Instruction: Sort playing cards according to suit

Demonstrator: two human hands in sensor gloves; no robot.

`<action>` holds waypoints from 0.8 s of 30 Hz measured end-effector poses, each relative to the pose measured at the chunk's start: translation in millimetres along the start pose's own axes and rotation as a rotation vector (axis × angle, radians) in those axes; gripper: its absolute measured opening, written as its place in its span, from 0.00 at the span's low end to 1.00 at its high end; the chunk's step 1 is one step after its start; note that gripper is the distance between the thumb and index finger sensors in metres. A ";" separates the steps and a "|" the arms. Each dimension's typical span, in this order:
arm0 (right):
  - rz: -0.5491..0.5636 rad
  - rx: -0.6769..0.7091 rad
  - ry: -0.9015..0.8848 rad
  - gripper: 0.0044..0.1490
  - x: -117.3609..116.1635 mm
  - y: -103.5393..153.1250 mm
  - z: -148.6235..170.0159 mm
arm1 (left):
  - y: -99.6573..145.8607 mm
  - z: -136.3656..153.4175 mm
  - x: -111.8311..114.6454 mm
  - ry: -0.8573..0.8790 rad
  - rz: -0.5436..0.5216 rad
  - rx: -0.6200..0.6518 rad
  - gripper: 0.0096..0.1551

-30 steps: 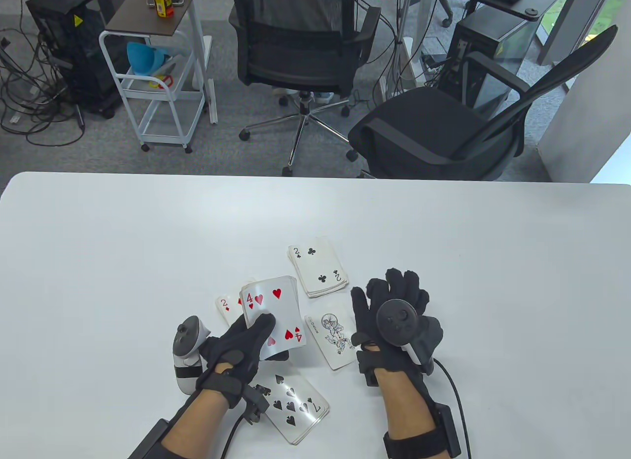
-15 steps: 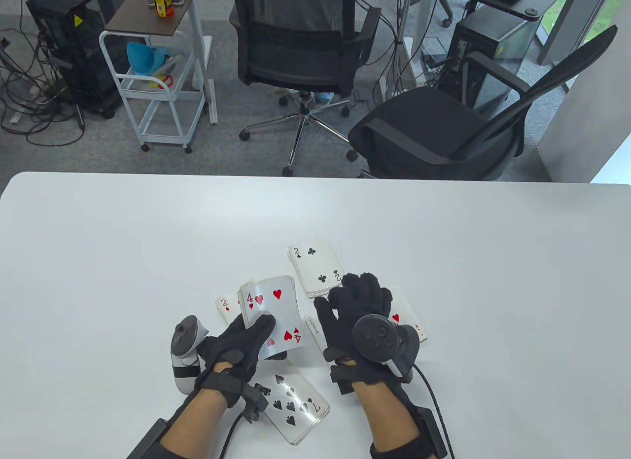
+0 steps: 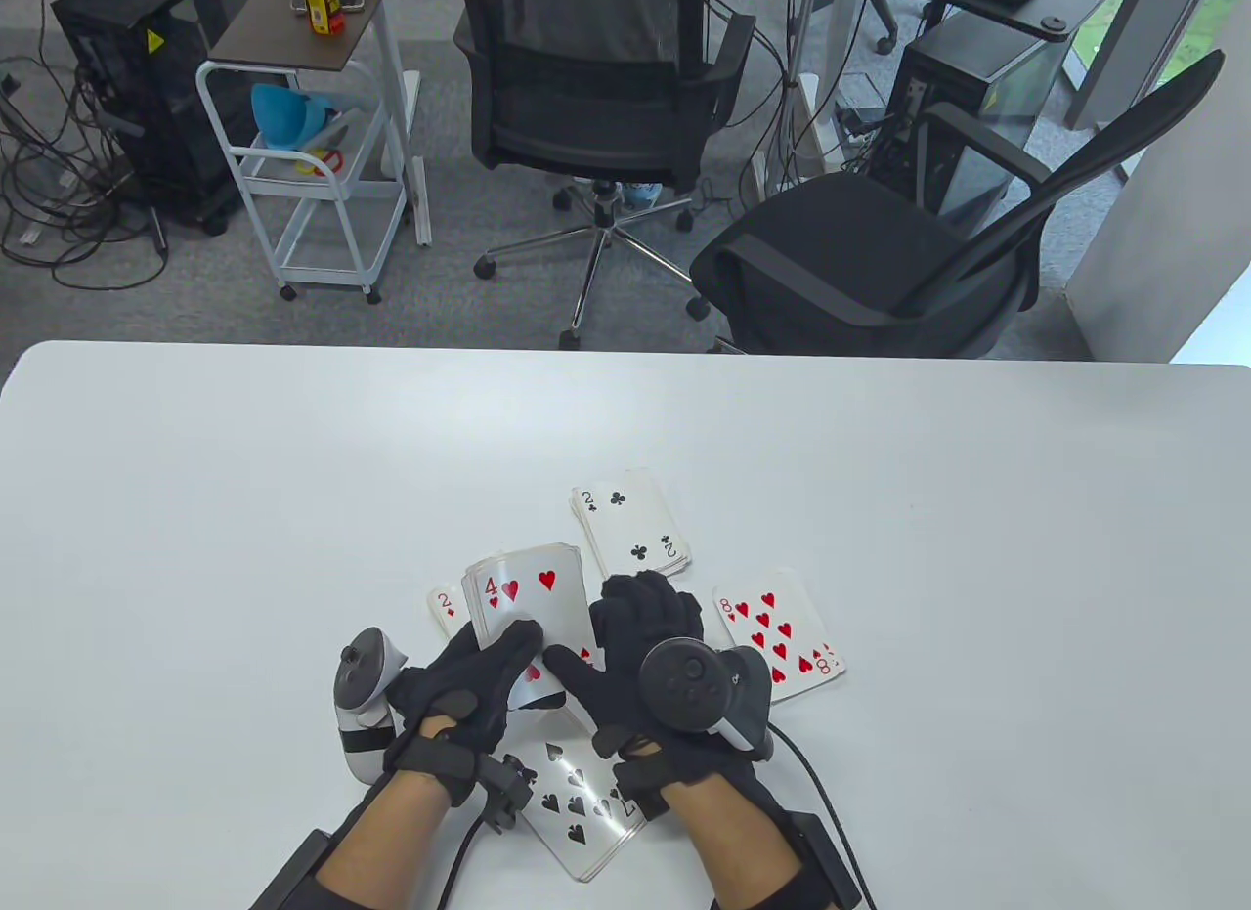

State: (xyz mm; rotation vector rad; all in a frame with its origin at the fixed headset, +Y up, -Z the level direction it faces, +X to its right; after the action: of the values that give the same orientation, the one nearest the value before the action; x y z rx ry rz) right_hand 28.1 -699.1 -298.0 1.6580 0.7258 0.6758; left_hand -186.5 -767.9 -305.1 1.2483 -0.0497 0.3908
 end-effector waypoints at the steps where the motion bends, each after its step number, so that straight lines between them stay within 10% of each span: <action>1: 0.013 0.001 -0.014 0.39 0.1 0.4 -0.3 | -0.2 0.6 -0.4 0.010 0.002 -0.002 0.29; 24: 0.149 -0.021 -0.132 0.28 22.8 -1.7 13.2 | -1.2 2.5 5.5 0.025 0.062 -0.011 0.32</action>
State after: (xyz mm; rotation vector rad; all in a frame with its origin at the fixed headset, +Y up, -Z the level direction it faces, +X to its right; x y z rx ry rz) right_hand 52.6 -689.7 -300.9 1.7314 0.5028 0.6700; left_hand -180.6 -769.2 -304.0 1.2334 -0.0689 0.4591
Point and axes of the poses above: the tracker on the back of each hand, its own z axis roughly to the little-finger side, its own y axis roughly from the fingertips to the wrist, x = y × z, the point moved 2 cm from there along -y, roughly from the wrist to the fingertips, and after that the axes turned 13 degrees about -x, right-handed, at the moved point
